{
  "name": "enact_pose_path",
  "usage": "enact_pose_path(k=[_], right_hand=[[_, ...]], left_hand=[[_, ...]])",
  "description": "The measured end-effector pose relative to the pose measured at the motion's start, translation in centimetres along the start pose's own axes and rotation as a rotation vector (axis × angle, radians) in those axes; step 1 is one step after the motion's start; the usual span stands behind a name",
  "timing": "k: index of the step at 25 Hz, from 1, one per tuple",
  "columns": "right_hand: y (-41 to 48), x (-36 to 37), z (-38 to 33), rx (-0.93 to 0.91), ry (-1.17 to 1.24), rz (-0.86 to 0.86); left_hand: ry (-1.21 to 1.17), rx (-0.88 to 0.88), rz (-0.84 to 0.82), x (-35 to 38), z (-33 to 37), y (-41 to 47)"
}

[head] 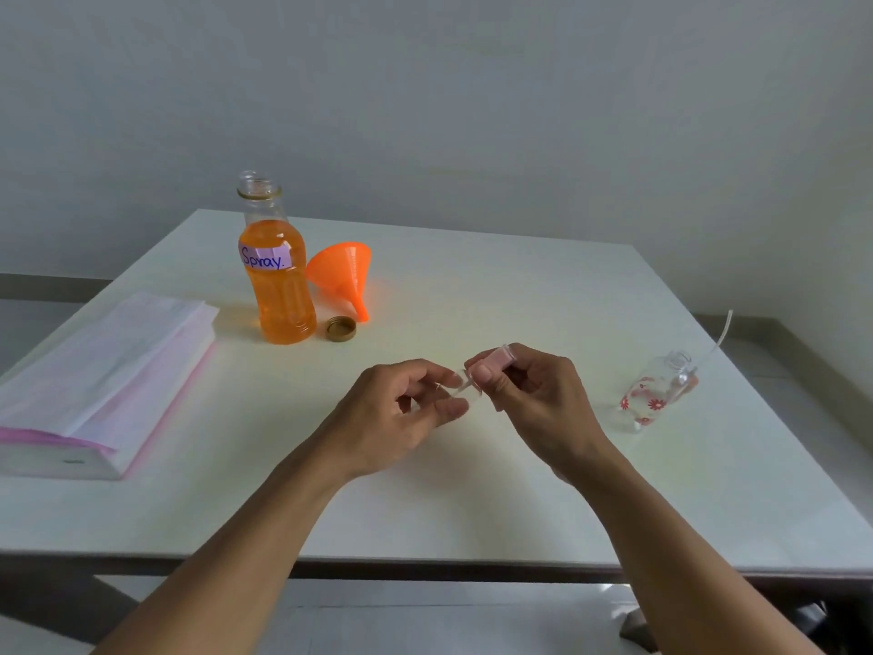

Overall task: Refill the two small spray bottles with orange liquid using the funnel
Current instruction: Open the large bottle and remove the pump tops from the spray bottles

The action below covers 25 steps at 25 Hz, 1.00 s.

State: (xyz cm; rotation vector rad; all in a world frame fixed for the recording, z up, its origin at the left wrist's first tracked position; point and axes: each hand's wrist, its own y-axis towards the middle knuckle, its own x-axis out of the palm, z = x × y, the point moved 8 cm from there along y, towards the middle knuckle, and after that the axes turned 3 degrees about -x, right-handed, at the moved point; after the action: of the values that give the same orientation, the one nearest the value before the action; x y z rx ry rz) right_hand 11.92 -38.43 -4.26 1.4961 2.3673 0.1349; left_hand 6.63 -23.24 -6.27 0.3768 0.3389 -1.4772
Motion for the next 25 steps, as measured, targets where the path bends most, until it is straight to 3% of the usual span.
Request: enact_pose_path(k=[4,8,12,18,21,25], right_hand=[[-0.3,-0.6,-0.7,-0.044,0.056,-0.089],[-0.4,-1.1,-0.1,0.035,0.177,-0.153],[-0.2,-2.6,0.0,0.063,0.237,-0.08],[-0.3,-1.1,-0.8,0.028,0.026,0.003],[-0.3,-1.3,-1.1,-0.013,0.029,-0.114],[-0.6,-1.8,0.3,0.13,-0.201,-0.044]], left_hand=[[-0.134,-0.028,-0.152,0.8,0.7,-0.5],[-0.165,-0.04,-0.143,0.5,0.9,-0.6],[-0.133,-0.047,-0.11,0.4,0.7,-0.3],[-0.056,-0.065,-0.097,0.4,0.3,-0.1],[-0.012,-0.085,-0.068,-0.2,-0.2,-0.1],[0.045,-0.059,-0.05,-0.1,-0.1,-0.2]])
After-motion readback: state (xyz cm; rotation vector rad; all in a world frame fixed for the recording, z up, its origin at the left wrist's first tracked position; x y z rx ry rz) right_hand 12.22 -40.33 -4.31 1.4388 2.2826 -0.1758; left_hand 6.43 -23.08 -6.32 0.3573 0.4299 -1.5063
